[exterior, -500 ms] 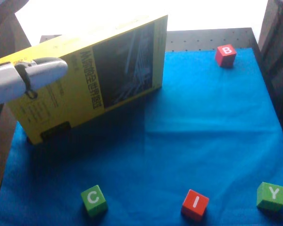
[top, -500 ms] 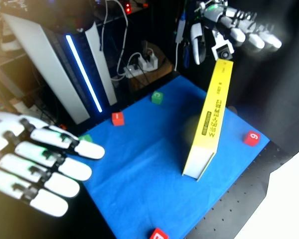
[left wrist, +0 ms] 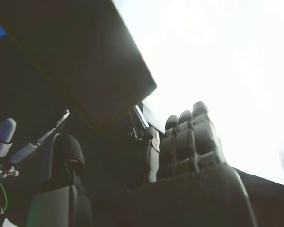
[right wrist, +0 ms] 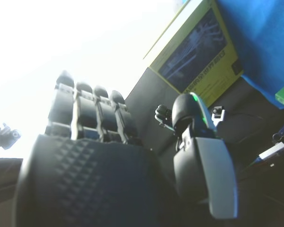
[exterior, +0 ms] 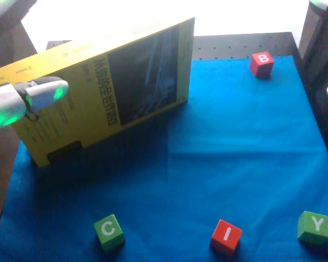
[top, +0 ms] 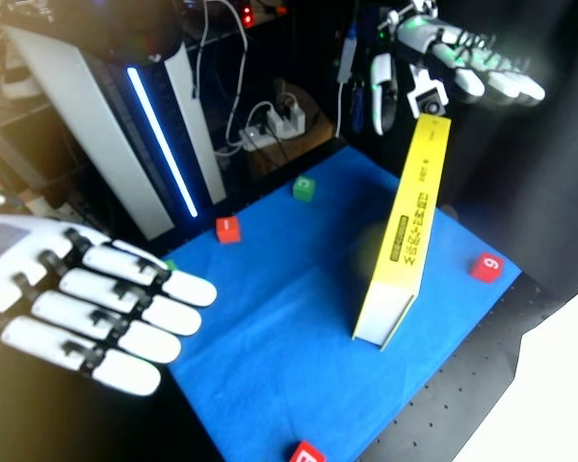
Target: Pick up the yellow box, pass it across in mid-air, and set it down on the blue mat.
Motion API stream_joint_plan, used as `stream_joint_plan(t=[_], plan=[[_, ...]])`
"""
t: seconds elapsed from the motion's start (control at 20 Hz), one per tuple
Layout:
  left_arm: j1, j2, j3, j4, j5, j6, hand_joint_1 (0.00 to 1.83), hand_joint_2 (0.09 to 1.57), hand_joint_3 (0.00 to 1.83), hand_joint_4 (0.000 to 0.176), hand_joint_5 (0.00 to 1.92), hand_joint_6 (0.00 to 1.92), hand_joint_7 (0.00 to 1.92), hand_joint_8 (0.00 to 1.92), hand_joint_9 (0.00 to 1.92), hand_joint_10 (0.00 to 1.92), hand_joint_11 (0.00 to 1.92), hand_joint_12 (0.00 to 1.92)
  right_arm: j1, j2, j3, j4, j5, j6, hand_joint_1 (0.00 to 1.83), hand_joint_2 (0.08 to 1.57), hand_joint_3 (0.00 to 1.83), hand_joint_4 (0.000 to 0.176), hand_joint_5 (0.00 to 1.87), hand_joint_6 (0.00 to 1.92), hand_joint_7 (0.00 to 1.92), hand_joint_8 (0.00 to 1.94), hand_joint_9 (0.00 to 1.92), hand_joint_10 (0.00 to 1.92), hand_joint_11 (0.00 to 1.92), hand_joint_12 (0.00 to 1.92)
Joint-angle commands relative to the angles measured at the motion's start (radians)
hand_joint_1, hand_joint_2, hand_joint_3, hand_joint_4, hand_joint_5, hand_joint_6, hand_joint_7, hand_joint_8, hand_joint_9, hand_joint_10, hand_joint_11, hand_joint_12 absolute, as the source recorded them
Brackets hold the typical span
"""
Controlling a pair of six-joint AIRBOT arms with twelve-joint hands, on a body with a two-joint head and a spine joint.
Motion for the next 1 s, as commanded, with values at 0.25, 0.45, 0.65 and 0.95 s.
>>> stream_joint_plan(t=[0.25, 0.45, 0.65, 0.95], plan=[[-0.043, -0.057, 0.05, -0.04, 0.007, -0.009, 0.77, 1.06, 0.0, 0.143, 0.0, 0.0, 0.0, 0.0, 0.0, 0.0, 0.0, 0.0, 0.009, -0.018, 0.003, 0.007, 0.124, -0.002, 0.32, 1.32, 0.01, 0.0, 0.0, 0.0, 0.0, 0.0, 0.0, 0.0, 0.0, 0.0], [-0.043, -0.077, 0.057, -0.051, 0.045, -0.012, 0.93, 1.04, 0.0, 0.0, 0.66, 0.75, 0.82, 0.95, 0.83, 1.31, 0.72, 1.78, 0.008, -0.029, 0.003, 0.008, 0.124, -0.002, 0.52, 1.33, 0.0, 0.103, 0.0, 0.0, 0.0, 0.0, 0.0, 0.0, 0.0, 0.0], [-0.04, -0.092, 0.063, -0.064, 0.056, -0.012, 1.37, 1.11, 0.02, 0.0, 1.12, 1.92, 1.28, 1.92, 1.32, 1.92, 1.38, 1.92, 0.004, -0.046, 0.003, 0.013, 0.124, -0.002, 0.49, 1.33, 0.0, 0.1, 0.0, 0.0, 0.0, 0.0, 0.0, 0.0, 0.0, 0.0], [-0.041, -0.091, 0.05, -0.033, -0.013, -0.012, 1.39, 1.23, 0.02, 0.0, 1.19, 1.92, 1.41, 1.92, 1.54, 1.92, 1.58, 1.92, 0.004, -0.048, 0.002, 0.012, 0.134, -0.001, 0.5, 1.32, 0.0, 0.094, 0.0, 0.0, 0.0, 0.0, 0.0, 0.0, 0.0, 0.0]])
